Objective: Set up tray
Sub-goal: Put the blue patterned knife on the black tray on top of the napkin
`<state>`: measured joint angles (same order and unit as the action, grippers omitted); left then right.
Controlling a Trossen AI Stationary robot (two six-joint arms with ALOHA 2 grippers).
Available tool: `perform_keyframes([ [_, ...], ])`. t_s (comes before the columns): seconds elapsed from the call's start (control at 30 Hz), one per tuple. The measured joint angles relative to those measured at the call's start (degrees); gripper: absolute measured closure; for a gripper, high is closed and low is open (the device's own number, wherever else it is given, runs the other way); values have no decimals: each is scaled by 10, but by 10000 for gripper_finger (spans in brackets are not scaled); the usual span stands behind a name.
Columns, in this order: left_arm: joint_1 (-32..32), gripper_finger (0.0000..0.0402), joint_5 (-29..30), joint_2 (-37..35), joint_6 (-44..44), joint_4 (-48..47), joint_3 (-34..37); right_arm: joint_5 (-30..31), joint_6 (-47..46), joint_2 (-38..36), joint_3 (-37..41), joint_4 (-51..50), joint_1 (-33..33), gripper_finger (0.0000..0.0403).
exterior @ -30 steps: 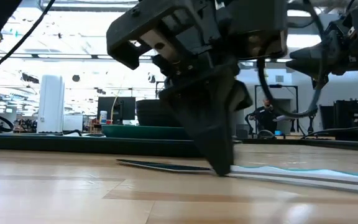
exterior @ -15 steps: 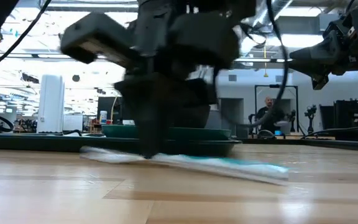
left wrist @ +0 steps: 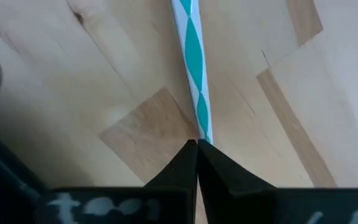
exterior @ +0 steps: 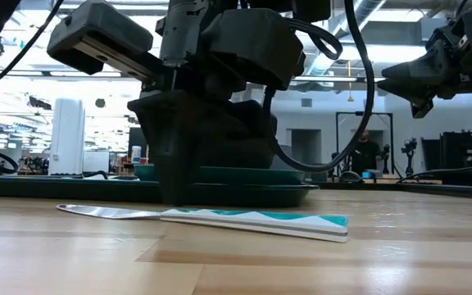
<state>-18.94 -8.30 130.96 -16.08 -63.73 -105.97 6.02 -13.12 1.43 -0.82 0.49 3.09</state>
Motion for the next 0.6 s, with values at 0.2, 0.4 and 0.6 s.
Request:
perform_keyframes([
  [0.2, 1, 401, 0, -1, 3, -4, 0, 0, 0, 0, 0, 0, 0, 280],
  [0.4, 16, 401, -3, -27, 24, 4, -15, 0, 0, 0, 0, 0, 0, 280],
  [0.6, 40, 401, -17, -82, 66, 49, -37, 0, 0, 0, 0, 0, 0, 280],
])
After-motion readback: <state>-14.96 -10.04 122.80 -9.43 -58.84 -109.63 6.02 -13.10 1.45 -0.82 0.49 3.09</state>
